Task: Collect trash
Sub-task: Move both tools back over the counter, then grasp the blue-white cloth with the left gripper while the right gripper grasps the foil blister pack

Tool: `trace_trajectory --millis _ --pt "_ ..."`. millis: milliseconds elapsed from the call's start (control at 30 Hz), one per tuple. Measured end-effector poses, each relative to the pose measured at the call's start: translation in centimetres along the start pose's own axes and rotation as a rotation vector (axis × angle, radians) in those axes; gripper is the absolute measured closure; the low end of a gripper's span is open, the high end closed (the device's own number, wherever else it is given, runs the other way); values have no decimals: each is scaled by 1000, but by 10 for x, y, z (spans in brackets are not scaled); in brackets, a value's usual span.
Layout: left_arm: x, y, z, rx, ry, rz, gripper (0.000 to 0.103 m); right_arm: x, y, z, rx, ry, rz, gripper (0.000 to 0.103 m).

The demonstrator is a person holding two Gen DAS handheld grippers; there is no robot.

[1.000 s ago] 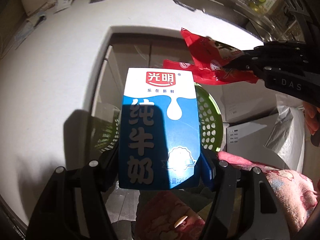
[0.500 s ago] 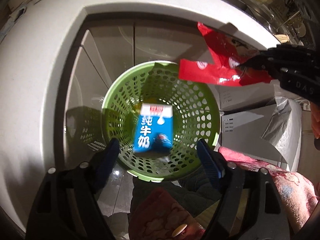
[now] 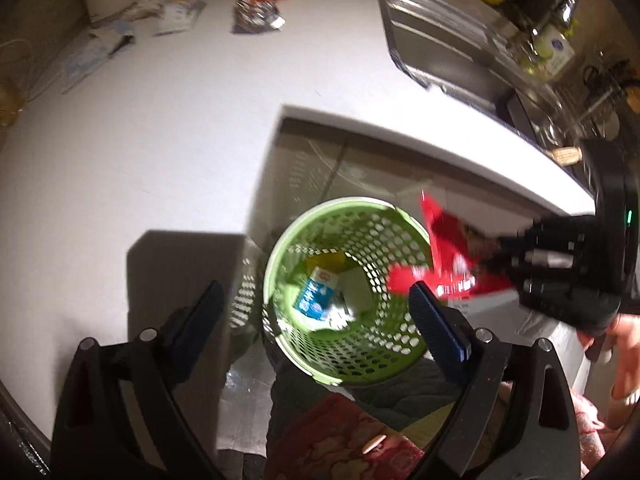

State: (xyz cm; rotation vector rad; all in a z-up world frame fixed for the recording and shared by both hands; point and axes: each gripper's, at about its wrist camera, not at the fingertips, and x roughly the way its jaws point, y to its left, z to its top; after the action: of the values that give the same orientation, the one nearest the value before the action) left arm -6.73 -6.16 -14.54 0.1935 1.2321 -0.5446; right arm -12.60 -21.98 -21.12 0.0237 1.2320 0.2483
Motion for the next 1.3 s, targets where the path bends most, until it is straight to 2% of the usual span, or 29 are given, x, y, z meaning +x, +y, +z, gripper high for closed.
trace_trajectory --millis 67,133,200,267,300,433,600,700,767,933,1100,1300 --pt "-6 8 3 -21 -25 25 14 7 9 -2 -27 22 17 85" --pt "-10 18 7 -48 -45 58 14 15 17 -5 -48 53 14 76" --pt "-13 28 10 -82 -55 69 14 22 21 -5 -55 81 10 49" --pt "-15 39 11 -112 -62 76 14 24 24 -3 -48 84 6 34" --pt "-17 43 13 -123 -65 81 14 24 25 -2 -46 83 8 31" --pt "-20 57 16 -156 -73 104 14 14 29 11 -47 52 22 25" --pt "-25 62 23 -160 -109 135 14 -8 23 31 -27 -31 51 15" --pt "-28 66 31 -179 -131 138 12 -21 22 52 -6 -122 30 7" --pt "-31 70 38 -205 -157 142 12 -27 22 64 12 -169 15 6" --pt "-34 95 63 -313 -201 173 12 -33 20 106 70 -240 -43 4" --pt "-32 134 93 -426 -237 239 12 -30 22 151 60 -298 -108 4" --pt "-26 192 128 -568 -269 323 11 -19 18 214 144 -349 -115 3"
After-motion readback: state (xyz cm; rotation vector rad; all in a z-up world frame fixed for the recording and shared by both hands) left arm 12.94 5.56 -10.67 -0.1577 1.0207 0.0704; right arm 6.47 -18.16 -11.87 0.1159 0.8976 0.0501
